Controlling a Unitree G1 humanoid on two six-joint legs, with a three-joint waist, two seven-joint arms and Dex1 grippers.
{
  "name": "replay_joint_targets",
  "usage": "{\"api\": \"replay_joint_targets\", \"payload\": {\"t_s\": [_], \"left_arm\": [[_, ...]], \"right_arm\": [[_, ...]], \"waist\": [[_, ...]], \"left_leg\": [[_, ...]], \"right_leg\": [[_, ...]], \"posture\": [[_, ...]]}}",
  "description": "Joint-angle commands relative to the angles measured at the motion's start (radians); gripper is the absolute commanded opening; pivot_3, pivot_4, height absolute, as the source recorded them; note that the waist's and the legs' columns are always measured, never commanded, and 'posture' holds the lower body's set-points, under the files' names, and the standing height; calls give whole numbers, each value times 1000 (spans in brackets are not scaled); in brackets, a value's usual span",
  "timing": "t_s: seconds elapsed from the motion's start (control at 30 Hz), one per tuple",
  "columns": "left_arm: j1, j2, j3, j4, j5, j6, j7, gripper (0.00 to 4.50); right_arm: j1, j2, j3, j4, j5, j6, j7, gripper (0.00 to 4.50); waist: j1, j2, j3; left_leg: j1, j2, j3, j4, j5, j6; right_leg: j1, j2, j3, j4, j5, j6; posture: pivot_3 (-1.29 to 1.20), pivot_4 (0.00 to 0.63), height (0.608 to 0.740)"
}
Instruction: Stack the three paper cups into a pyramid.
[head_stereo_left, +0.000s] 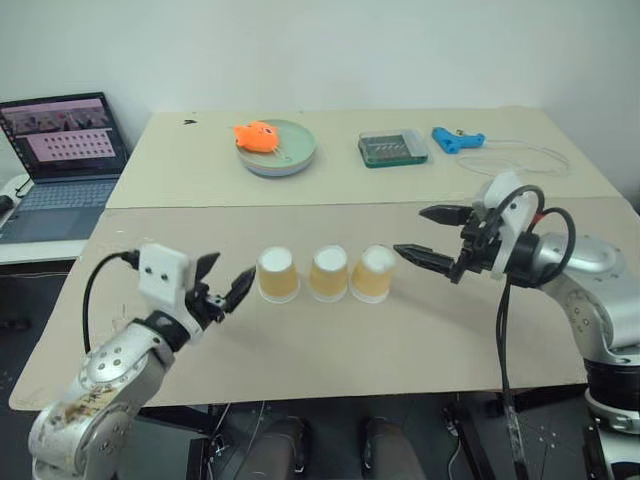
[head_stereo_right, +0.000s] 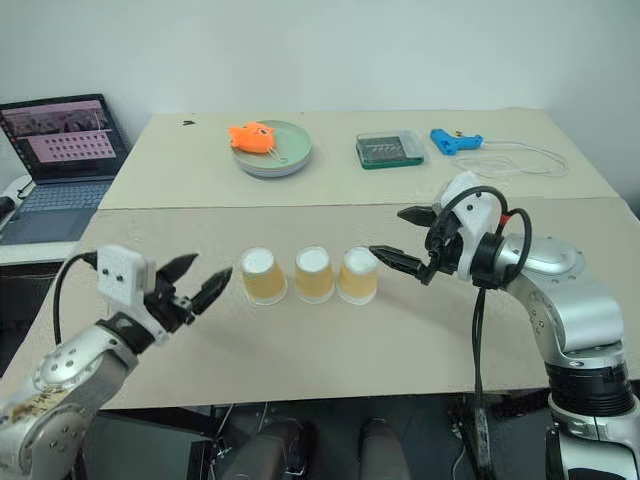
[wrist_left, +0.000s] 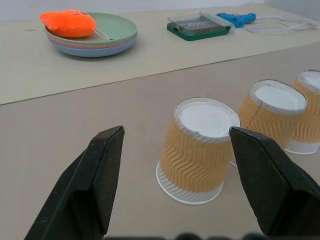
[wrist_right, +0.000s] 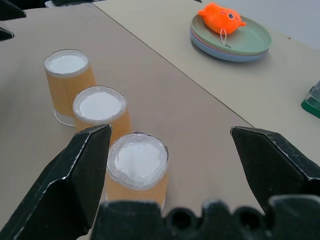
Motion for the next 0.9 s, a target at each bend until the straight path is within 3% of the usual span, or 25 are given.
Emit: {"api": "replay_joint_targets", "payload": {"t_s": [0.03, 0.27, 0.9], "left_arm": [[-8, -7, -35, 9, 34, -61, -39, 3555], [-87, -39, -115, 126, 80, -109, -93, 3555], [-271, -95, -202, 360, 173, -186, -195, 3555]], "right_arm": [[-24, -11, -25, -24, 18, -15, 7, 4450], [32, -41, -74, -69, 63, 10, 28, 4450], [179, -91, -188, -170, 228, 69, 32, 4450]], "waist": [[1, 0, 0], [3, 0, 0], [13, -1, 0]], "left_leg": [[0, 0, 0, 0, 0, 0], [-1, 0, 0, 0, 0, 1], [-2, 0, 0, 0, -1, 1]], "right_leg": [[0, 0, 0, 0, 0, 0], [-2, 0, 0, 0, 4, -7], [-1, 0, 0, -1, 0, 1]], "posture": [[0, 150, 730], [0, 150, 730], [0, 150, 730]]}}
